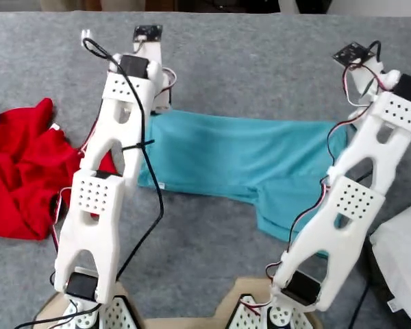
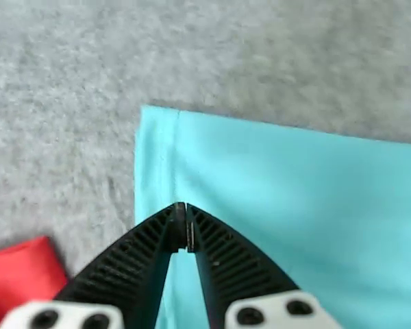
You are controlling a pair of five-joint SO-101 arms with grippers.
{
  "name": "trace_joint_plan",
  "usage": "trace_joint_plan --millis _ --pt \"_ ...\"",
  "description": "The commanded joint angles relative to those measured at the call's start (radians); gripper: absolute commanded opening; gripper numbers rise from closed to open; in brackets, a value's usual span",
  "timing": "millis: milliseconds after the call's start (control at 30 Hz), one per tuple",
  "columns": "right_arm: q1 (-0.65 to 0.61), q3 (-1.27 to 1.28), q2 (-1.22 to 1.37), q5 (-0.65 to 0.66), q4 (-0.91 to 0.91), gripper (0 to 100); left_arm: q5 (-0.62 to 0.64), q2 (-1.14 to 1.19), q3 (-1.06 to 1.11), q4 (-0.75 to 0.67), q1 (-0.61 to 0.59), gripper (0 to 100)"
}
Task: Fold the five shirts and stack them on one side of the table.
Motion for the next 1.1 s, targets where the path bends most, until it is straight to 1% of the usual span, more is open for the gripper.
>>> trace_joint_plan --millis 0,100,200,300,433,500,700,800,900,967,1067 --pt "0.01 0.134 -0.217 0.008 0.02 1.9 -0.008 -0.001 -0.215 0.097 0.002 2" --pt "-0.008 0.334 -0.354 0.011 0.017 1.9 -0.008 -0.01 -0.239 0.103 0.002 2" --pt "-0.024 0.53 -0.489 0.011 0.011 1.9 -0.008 -0.012 -0.224 0.103 0.002 2" --pt "-0.025 0.7 -0.625 0.014 -0.032 1.9 -0.009 -0.015 -0.195 0.103 0.002 2" --pt "-0.019 0.98 -0.819 0.094 -0.106 2.0 -0.009 -0.081 -0.135 0.104 0.011 2" --pt "-0.019 1.152 -0.931 0.123 -0.175 2.0 -0.009 -0.14 -0.071 0.104 0.02 2" --pt "-0.022 1.732 -1.314 0.207 -0.423 2.1 -0.008 -0.406 0.249 0.103 0.02 2" --pt "-0.024 1.979 -1.495 0.247 -0.511 2.3 -0.009 -0.547 0.428 0.095 0.009 2" --pt "-0.022 2.152 -1.635 0.279 -0.537 2.3 -0.014 -0.682 0.592 0.06 0.002 2" --pt "-0.022 2.229 -1.695 0.285 -0.535 2.5 -0.038 -0.766 0.704 0.017 0.003 2" --pt "-0.022 2.307 -1.728 0.285 -0.535 8.3 -0.044 -0.891 0.881 -0.06 0.006 2"
